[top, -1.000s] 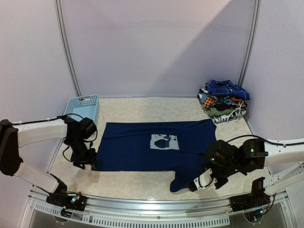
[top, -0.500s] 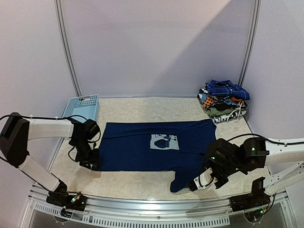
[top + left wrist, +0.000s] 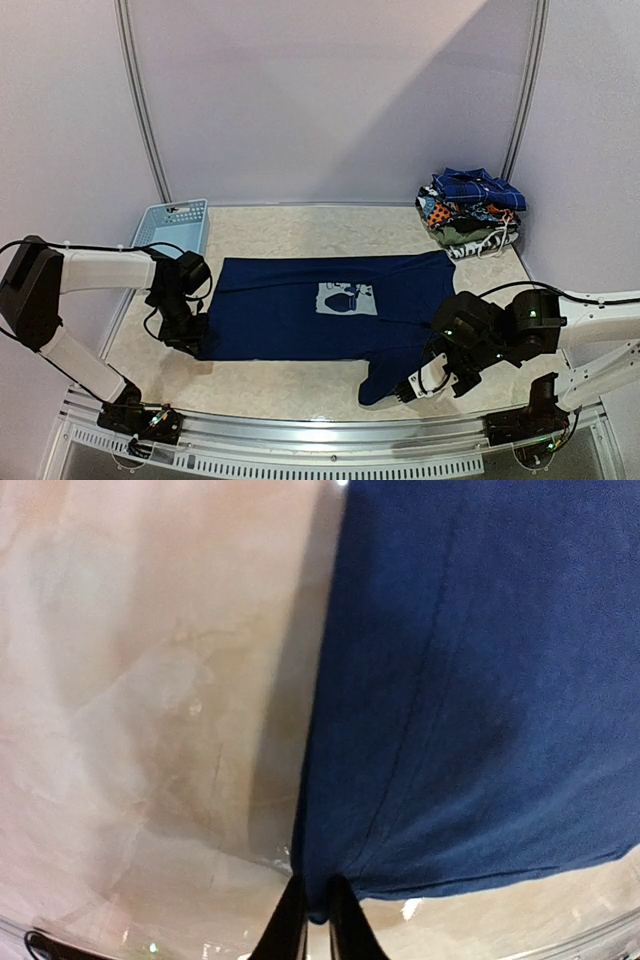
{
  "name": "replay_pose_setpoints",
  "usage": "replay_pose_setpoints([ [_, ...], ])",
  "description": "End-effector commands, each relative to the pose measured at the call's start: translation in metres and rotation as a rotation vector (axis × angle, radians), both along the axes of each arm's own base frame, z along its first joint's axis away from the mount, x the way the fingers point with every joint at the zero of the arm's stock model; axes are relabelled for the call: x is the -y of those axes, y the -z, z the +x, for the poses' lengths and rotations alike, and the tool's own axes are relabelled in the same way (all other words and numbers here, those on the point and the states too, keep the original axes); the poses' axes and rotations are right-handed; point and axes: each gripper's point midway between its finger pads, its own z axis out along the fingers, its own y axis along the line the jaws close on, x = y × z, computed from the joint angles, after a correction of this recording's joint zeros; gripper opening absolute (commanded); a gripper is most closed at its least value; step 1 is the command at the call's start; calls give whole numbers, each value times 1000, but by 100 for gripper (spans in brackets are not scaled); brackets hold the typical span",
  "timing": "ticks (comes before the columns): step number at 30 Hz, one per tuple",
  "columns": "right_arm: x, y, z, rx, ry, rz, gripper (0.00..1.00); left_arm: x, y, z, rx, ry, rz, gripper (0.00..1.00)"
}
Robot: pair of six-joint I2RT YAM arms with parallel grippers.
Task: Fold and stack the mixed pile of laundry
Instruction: Pick up the 1/3-folded T-shirt from the center of the board.
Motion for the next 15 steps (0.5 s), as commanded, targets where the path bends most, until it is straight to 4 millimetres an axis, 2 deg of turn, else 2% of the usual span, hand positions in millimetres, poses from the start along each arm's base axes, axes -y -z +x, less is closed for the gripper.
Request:
replay_pose_setpoints([
  [1, 6, -2, 8, 14, 42, -4, 0, 1, -17, 9, 31, 10, -10, 5],
  [5, 10, -17, 25, 31, 102, 28, 0, 4, -33, 19, 58, 32, -13, 3],
  [11, 26, -58, 64, 86, 239, 106, 0, 12, -54, 41, 97, 88, -18, 0],
  [15, 42, -85, 96, 174, 359, 145, 0, 18, -66, 60, 138, 110, -24, 0],
])
